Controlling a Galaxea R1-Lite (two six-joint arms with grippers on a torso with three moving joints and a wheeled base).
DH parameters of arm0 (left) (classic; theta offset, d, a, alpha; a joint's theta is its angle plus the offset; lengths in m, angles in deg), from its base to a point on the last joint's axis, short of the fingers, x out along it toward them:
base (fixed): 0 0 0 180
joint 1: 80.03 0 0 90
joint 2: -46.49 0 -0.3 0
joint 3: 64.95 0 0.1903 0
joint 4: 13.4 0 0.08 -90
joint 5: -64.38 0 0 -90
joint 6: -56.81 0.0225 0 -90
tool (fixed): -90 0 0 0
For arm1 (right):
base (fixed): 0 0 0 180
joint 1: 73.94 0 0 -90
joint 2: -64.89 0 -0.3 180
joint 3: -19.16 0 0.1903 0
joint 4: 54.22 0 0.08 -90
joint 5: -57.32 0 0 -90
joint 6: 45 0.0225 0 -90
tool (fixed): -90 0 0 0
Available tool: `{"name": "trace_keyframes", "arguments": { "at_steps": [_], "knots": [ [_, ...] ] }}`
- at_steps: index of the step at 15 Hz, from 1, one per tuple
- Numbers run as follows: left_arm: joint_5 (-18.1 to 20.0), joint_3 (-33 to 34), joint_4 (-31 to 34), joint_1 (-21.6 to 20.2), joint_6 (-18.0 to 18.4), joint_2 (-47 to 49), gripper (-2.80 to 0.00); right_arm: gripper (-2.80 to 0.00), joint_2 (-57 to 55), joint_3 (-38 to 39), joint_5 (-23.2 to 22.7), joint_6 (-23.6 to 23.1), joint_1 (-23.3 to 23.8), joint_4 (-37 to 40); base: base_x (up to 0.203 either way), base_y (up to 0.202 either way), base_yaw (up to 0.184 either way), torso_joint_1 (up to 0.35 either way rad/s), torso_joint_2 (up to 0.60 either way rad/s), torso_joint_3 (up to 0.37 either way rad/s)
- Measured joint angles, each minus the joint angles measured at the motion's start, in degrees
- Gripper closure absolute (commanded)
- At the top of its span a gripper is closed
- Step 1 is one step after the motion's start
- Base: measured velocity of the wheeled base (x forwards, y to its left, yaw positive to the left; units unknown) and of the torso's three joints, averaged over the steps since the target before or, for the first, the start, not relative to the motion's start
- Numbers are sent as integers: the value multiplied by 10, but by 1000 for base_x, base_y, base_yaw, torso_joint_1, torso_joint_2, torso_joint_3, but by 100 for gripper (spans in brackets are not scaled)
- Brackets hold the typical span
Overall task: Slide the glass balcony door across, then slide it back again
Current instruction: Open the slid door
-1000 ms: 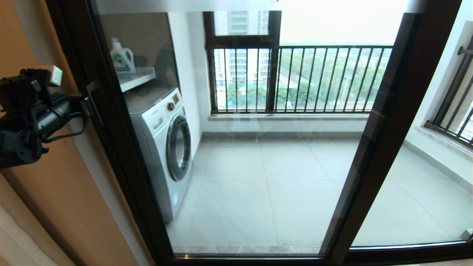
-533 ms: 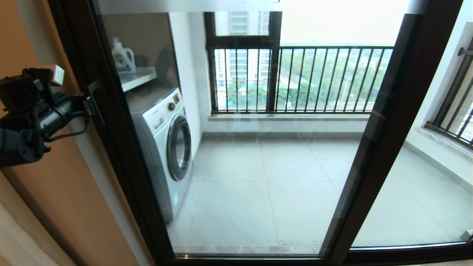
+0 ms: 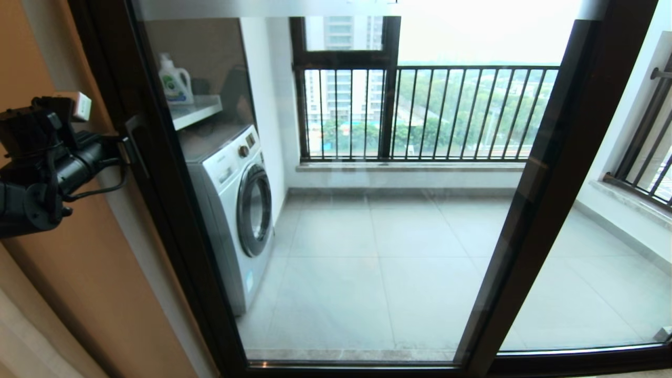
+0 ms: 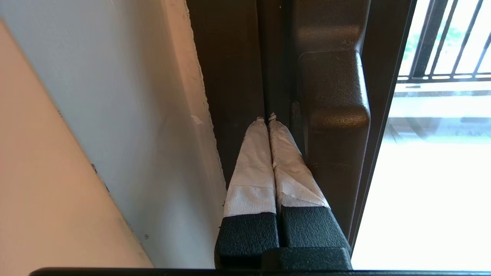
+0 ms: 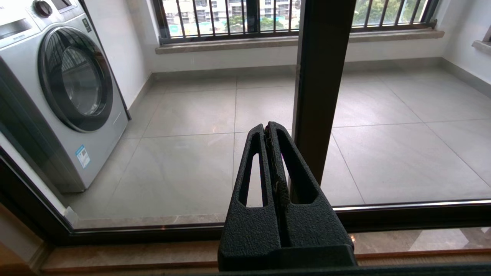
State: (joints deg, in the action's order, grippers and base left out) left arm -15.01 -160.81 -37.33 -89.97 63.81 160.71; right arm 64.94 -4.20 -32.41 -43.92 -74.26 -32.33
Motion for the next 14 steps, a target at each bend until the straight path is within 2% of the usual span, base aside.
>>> {"name": "trace_keyframes", "arguments": {
  "at_steps": [14],
  "knots": [
    [-19,4,0,9,-1,-4,0,0,0,0,0,0,0,0,0,0,0,0,0,0]
  ]
}}
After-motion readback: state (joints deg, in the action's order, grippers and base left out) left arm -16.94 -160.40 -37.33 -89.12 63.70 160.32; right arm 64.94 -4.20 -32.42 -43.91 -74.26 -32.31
